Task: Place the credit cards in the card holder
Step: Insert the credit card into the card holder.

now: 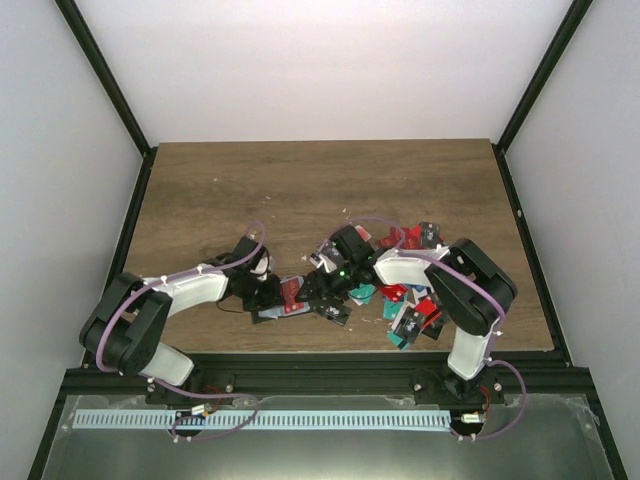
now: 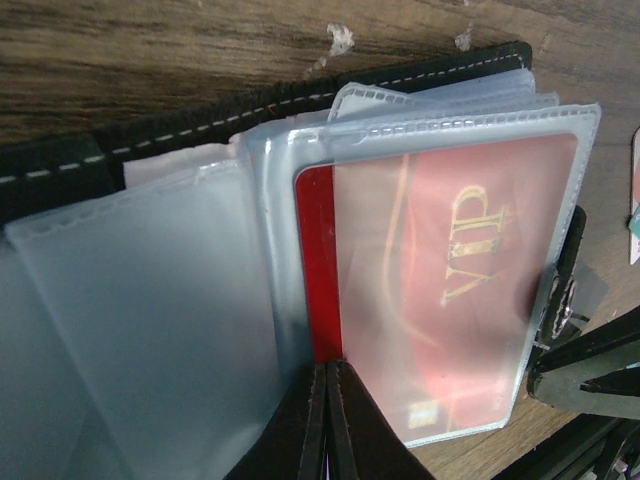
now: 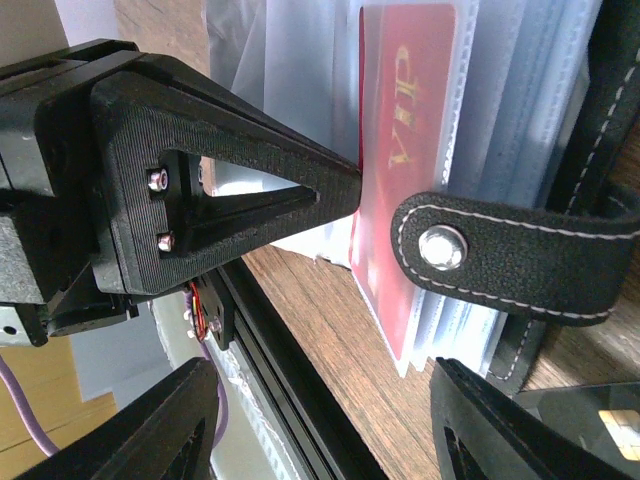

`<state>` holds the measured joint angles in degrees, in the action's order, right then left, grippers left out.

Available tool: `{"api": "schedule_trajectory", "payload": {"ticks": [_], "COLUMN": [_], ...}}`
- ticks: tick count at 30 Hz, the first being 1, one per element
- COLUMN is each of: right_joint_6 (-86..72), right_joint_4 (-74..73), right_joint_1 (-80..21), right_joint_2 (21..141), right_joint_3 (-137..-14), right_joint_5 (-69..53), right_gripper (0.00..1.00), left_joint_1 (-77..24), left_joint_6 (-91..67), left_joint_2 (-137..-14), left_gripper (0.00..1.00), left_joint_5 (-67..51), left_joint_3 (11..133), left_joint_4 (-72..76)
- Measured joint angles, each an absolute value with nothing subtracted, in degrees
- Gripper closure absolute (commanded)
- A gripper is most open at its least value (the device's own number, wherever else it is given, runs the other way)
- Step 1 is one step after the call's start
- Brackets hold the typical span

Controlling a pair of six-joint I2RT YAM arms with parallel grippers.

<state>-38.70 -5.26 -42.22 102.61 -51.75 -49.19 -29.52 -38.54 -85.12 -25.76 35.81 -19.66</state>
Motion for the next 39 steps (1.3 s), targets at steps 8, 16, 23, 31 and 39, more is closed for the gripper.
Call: {"api": "schedule_trajectory", "payload": {"ticks": [8,16,23,31,39], "right_joint_6": [-38.7,-38.68,-38.59,-37.91,-36.25], "right_joint_4": [-4.62,-4.64,-4.95,-7.55,-11.14], "right_joint_1": [-42.37,-42.78,-43.38,-44.21,-44.86], "right_joint_2": [104.38,105.27,105.49,106.37,106.37], "right_joint_3": [-51.83,-53.34,-54.72,-57.06,-59.94], "right_joint_5": [-49.78,-50.5,-50.72,-50.39,-49.25], "right_gripper": [0.4,0.4,0.4,0.41,0.41], "left_joint_1": [-29.56,-29.67,-29.78,-30.13,-30.52], "left_joint_6": [-38.61,-38.83,-39.05,-39.4,-40.47], "left_joint_2": [-85.12,-85.14,-85.14,-84.79,-83.48], "left_gripper": [0.96,0.96,0.96,0.96,0.96], "left_joint_5": [-25.8,-25.78,-25.74,-25.26,-23.55], "left_joint_3": [35.59,35.55,35.55,35.53,35.53], "left_joint_4": [-19.09,-18.92,-18.85,-18.92,-20.18]}}
